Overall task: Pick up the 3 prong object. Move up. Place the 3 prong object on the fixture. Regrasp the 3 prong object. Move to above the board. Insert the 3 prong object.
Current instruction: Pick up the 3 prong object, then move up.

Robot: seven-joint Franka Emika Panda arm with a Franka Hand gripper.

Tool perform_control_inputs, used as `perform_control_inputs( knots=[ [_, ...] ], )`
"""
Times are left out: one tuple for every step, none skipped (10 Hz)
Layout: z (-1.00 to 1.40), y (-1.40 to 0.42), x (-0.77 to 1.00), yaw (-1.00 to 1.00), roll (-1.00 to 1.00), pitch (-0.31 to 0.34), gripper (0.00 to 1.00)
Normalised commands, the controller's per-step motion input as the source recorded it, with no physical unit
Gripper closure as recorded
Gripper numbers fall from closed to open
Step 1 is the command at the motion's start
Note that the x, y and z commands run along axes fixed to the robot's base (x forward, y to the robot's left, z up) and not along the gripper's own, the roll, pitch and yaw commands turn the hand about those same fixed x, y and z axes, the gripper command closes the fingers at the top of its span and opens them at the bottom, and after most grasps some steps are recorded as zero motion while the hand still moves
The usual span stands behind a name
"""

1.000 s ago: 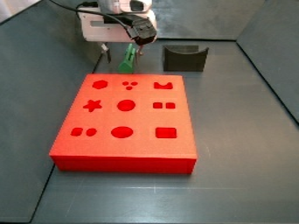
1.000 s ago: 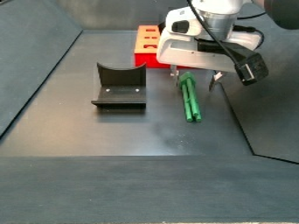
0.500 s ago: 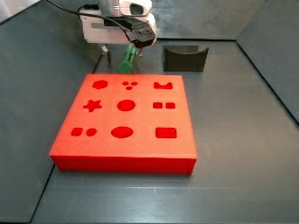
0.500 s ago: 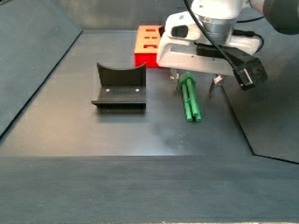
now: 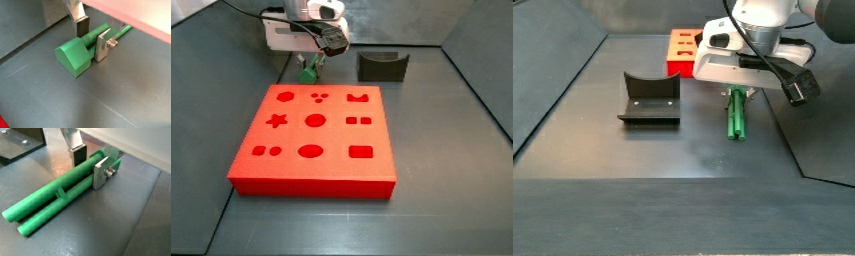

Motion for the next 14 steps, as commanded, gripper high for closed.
perform_control_inputs(
  knots=[
    [0.0,0.0,0.0,0.0,0.0,0.0,1.0],
    [0.0,0.0,0.0,0.0,0.0,0.0,1.0],
    [0.0,0.0,0.0,0.0,0.0,0.0,1.0],
    [0.0,0.0,0.0,0.0,0.0,0.0,1.0],
    [0.0,0.0,0.0,0.0,0.0,0.0,1.0],
    [0.0,0.0,0.0,0.0,0.0,0.0,1.0],
    [0.0,0.0,0.0,0.0,0.0,0.0,1.0],
    [0.0,0.0,0.0,0.0,0.0,0.0,1.0],
    [0.0,0.0,0.0,0.0,0.0,0.0,1.0],
    [0.0,0.0,0.0,0.0,0.0,0.0,1.0],
    [0.0,0.0,0.0,0.0,0.0,0.0,1.0],
    [0.83,0.0,0.0,0.0,0.0,0.0,1.0],
    [0.78,-0.02,-0.08,0.0,-0.01,0.041,1.0],
    [0.71,-0.03,-0.08,0.01,-0.02,0.048,1.0]
  ],
)
